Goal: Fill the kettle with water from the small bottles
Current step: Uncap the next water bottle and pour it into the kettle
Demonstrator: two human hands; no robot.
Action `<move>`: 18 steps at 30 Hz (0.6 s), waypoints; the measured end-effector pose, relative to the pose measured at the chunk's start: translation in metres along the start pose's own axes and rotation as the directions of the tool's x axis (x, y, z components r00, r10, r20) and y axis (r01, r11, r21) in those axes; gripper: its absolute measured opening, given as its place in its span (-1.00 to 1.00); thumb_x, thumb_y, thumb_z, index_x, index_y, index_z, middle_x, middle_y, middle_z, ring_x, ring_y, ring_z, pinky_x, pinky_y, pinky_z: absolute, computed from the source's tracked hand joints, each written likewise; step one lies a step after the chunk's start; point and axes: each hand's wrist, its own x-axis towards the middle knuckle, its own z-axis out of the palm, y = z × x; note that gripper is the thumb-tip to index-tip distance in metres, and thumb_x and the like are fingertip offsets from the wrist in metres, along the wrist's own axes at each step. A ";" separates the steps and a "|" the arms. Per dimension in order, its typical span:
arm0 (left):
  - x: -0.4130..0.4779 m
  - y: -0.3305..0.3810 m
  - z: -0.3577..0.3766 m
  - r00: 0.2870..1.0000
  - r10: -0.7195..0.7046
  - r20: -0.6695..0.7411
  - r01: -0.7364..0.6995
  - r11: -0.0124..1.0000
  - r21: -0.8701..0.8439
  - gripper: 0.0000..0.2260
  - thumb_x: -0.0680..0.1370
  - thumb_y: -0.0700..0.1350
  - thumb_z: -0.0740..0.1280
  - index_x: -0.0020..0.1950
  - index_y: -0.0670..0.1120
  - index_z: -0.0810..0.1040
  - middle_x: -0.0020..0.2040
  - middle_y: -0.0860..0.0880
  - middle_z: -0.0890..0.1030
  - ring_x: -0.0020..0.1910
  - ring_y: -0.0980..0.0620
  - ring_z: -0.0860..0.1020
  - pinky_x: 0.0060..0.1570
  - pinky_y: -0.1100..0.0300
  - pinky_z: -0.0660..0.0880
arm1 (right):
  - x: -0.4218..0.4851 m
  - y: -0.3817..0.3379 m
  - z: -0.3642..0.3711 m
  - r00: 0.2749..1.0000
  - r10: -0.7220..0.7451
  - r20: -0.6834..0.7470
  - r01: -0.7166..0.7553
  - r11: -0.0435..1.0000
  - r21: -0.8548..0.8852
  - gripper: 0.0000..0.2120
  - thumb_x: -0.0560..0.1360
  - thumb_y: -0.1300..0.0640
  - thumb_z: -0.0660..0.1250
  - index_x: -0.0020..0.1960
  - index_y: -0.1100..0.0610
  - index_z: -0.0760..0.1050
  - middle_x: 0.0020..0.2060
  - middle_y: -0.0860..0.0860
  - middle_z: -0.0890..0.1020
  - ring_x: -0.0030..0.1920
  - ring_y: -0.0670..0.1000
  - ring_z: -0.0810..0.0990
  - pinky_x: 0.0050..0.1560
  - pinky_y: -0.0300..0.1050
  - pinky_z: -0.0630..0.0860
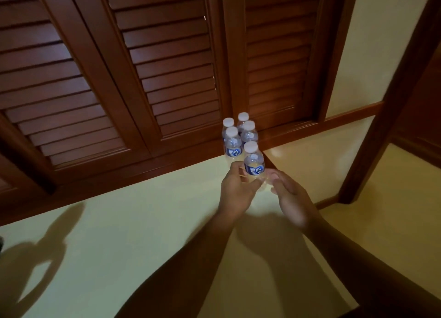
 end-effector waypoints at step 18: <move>0.030 0.005 0.023 0.991 -0.081 -0.110 0.078 0.997 -0.027 -0.63 0.49 0.06 0.57 0.13 -0.04 0.48 -0.11 0.08 0.59 -0.11 0.10 0.60 -0.20 0.38 0.42 | 0.046 0.017 0.000 1.000 -0.004 -0.015 0.007 0.987 0.161 -0.71 0.68 0.06 0.19 0.34 -0.02 0.56 0.21 -0.12 0.64 0.19 -0.13 0.62 0.15 -0.14 0.61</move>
